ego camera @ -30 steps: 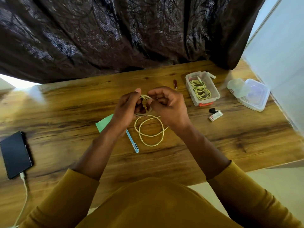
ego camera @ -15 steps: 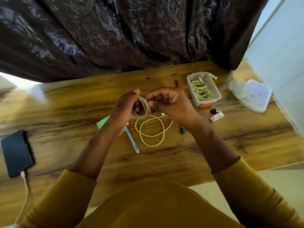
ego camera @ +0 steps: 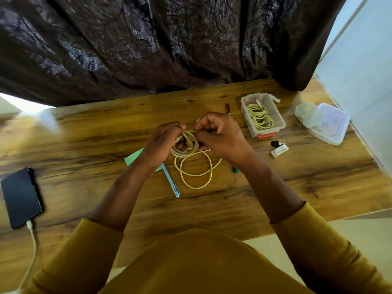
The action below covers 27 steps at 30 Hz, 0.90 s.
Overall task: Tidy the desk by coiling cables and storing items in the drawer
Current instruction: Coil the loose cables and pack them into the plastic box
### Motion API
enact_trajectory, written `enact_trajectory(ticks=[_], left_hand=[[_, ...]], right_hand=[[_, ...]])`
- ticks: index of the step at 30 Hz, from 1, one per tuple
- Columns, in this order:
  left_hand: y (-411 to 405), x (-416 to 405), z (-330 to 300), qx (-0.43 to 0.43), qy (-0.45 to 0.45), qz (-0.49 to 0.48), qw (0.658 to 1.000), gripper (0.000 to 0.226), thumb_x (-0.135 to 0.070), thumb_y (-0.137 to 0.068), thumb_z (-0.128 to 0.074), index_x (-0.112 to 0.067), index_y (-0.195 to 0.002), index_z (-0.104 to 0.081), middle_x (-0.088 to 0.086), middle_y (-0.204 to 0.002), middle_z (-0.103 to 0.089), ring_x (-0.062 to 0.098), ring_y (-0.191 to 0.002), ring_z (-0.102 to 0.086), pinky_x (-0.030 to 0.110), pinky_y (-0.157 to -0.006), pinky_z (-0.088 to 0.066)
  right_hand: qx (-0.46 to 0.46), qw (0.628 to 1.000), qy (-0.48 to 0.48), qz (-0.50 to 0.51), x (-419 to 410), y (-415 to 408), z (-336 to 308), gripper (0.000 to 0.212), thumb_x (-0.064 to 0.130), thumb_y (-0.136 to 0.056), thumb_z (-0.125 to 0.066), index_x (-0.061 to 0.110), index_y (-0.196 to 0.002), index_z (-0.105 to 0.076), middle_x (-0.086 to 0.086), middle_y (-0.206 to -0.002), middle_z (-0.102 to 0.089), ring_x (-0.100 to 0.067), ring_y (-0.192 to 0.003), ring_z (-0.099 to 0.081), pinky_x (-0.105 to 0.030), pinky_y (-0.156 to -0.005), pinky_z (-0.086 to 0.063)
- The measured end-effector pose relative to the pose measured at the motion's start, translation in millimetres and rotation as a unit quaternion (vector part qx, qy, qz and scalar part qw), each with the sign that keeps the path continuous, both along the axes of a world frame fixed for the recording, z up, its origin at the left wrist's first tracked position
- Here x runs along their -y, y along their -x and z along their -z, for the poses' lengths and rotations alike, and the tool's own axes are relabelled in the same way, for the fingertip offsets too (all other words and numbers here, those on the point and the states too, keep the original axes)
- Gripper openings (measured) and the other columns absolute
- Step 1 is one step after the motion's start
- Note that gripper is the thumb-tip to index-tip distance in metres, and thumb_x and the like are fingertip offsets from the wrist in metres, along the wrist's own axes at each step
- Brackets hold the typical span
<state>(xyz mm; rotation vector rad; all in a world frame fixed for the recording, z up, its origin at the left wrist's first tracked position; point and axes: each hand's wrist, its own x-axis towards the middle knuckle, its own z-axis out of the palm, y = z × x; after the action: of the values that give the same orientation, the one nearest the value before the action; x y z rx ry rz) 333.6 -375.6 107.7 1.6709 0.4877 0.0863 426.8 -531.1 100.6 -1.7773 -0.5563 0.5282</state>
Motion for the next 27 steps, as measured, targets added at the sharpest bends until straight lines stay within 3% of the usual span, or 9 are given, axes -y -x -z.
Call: enact_trajectory(ticks=[3, 10, 13, 17, 22, 27], left_hand=[[-0.3, 2.1, -1.2, 0.021, -0.027, 0.021, 0.999, 0.036, -0.013, -0.108, -0.046, -0.02, -0.074, -0.057, -0.013, -0.065, -0.06, -0.001, -0.065, -0.058, 0.016, -0.063, -0.048], [-0.8, 5.0, 10.2, 0.07, -0.102, 0.016, 0.992, 0.035, -0.018, -0.11, -0.045, -0.019, -0.075, -0.052, -0.014, -0.061, -0.054, 0.001, -0.06, -0.052, 0.02, -0.057, -0.041], [-1.7, 7.6, 13.3, 0.089, -0.12, -0.001, 0.989, 0.031, -0.02, -0.106, -0.044, -0.015, -0.077, -0.052, -0.013, -0.062, -0.053, 0.004, -0.06, -0.051, 0.021, -0.055, -0.041], [-2.5, 3.0, 11.9, 0.088, -0.087, -0.036, 0.992, 0.031, -0.019, -0.103, -0.039, -0.02, -0.076, -0.055, -0.01, -0.065, -0.061, 0.005, -0.062, -0.058, 0.02, -0.058, -0.046], [-3.6, 0.1, 13.2, 0.109, -0.095, -0.01, 0.989, 0.015, -0.014, -0.11, -0.044, -0.015, -0.099, -0.055, -0.011, -0.081, -0.067, 0.007, -0.074, -0.067, 0.026, -0.065, -0.054], [-5.6, -4.4, 15.8, 0.117, -0.127, 0.031, 0.985, 0.021, -0.019, -0.112, -0.045, -0.015, -0.094, -0.056, -0.008, -0.077, -0.06, 0.003, -0.068, -0.058, 0.024, -0.061, -0.049]], right_hand=[[0.007, 1.0, 0.005, 0.023, -1.7, 1.5, 2.7, 0.011, 0.003, -0.091, -0.071, 0.014, -0.093, -0.07, -0.005, -0.085, -0.077, -0.023, -0.074, -0.078, -0.054, -0.068, -0.065], [0.037, 0.996, 0.009, 0.078, -5.4, 10.7, 2.8, 0.006, 0.006, -0.094, -0.065, 0.011, -0.091, -0.066, -0.008, -0.083, -0.075, -0.022, -0.072, -0.077, -0.052, -0.064, -0.064], [0.047, 0.997, 0.007, 0.06, -4.7, 9.4, -1.6, 0.01, 0.006, -0.093, -0.067, 0.014, -0.099, -0.065, -0.007, -0.087, -0.075, -0.022, -0.073, -0.077, -0.051, -0.064, -0.064], [0.031, 0.998, -0.023, -0.041, -2.2, 3.7, -9.4, 0.023, -0.001, -0.096, -0.066, 0.014, -0.113, -0.069, -0.008, -0.098, -0.076, -0.02, -0.083, -0.078, -0.044, -0.067, -0.066], [0.029, 0.999, -0.023, -0.022, -3.7, 3.3, -7.7, 0.012, 0.001, -0.097, -0.068, 0.005, -0.107, -0.073, -0.006, -0.091, -0.078, -0.019, -0.077, -0.079, -0.039, -0.064, -0.065], [0.0, 1.0, -0.025, -0.001, -4.7, 6.3, -6.8, 0.009, -0.001, -0.095, -0.068, 0.003, -0.102, -0.073, -0.004, -0.084, -0.077, -0.018, -0.071, -0.078, -0.027, -0.057, -0.061]])
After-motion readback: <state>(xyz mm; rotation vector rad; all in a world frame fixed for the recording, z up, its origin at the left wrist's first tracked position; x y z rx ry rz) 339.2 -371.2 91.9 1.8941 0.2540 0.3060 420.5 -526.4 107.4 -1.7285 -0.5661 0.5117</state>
